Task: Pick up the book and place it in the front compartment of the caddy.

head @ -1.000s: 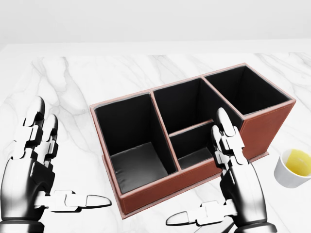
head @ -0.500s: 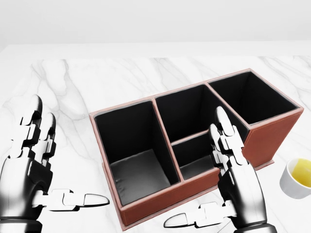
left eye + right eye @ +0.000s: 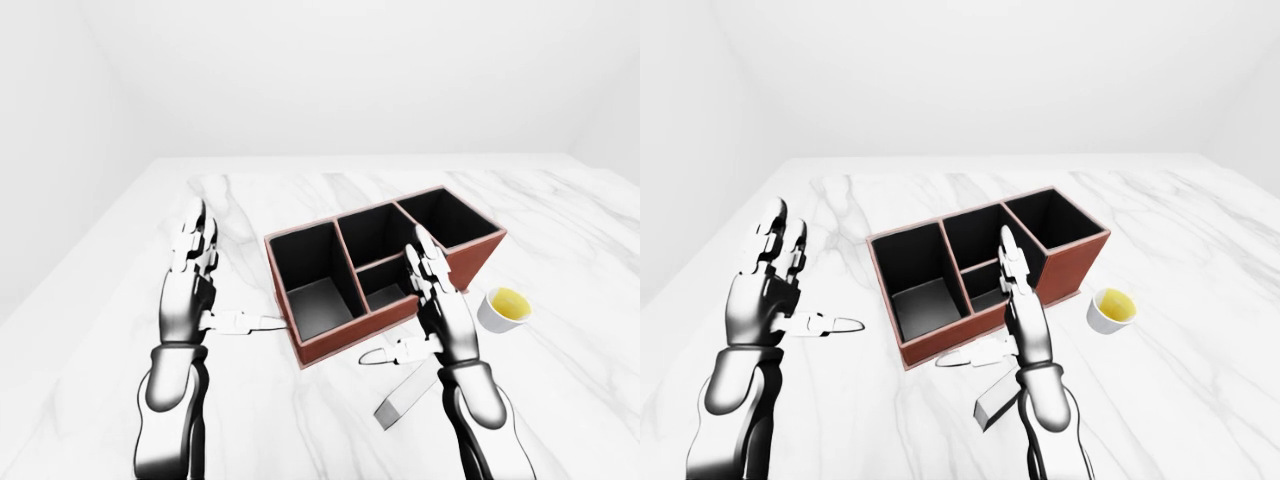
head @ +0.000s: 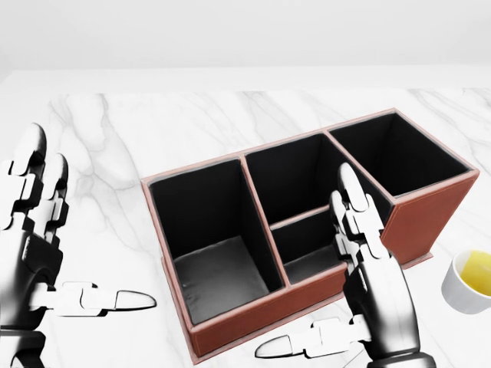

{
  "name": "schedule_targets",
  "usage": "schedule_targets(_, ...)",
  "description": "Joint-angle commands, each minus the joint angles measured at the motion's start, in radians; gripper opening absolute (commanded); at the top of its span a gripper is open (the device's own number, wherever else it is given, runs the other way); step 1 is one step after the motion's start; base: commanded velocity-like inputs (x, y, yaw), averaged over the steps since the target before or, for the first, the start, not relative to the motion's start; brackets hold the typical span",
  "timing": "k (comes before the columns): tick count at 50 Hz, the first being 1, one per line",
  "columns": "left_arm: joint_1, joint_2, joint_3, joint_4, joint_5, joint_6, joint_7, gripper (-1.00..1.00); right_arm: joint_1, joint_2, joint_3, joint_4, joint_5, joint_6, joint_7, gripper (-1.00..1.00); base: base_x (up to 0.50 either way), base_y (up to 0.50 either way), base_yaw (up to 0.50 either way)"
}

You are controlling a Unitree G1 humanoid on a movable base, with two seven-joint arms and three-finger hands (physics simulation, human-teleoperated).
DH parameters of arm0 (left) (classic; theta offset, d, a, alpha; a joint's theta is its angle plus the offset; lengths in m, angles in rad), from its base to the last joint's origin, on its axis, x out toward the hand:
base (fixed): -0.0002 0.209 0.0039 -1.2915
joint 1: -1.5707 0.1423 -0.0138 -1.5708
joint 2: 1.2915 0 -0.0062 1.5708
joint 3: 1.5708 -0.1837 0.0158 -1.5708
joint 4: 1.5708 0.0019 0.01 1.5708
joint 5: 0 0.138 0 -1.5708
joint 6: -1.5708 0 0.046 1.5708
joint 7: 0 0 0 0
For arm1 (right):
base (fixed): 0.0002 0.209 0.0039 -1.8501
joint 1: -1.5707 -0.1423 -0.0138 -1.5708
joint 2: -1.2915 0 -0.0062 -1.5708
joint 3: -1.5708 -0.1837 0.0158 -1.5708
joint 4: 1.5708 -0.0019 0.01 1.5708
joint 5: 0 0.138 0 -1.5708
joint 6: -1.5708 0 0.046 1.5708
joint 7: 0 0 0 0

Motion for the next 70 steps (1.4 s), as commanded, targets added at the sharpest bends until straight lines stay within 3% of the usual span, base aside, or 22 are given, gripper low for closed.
schedule_targets(1,-0.006,0.027,0.109,-0.009,-0.046,0.0,-0.056,1.0,-0.018,0.002,-0.001,0.028,-0.035,0.0,-0.018,1.0,0.0,0.0,0.0)
schedule_targets(24,0.0,0.02,0.13,-0.089,-0.062,0.0,-0.068,1.0,-0.013,-0.015,0.034,-0.035,-0.196,0.0,0.026,1.0,0.0,0.0,0.0)
schedule_targets(38,-0.004,0.023,0.135,-0.084,-0.063,0.0,-0.067,1.0,0.003,-0.047,0.047,-0.152,-0.339,0.0,0.136,1.0,0.0,0.0,0.0)
schedule_targets(61,0.0,0.022,0.134,-0.088,-0.065,0.0,-0.065,1.0,0.018,-0.036,-0.035,-0.232,-0.585,0.0,0.321,1.0,0.0,0.0,0.0)
schedule_targets(70,0.003,0.019,0.129,-0.093,-0.061,0.0,-0.065,1.0,0.043,-0.026,-0.108,-0.275,-0.631,0.0,0.386,1.0,0.0,0.0,0.0)
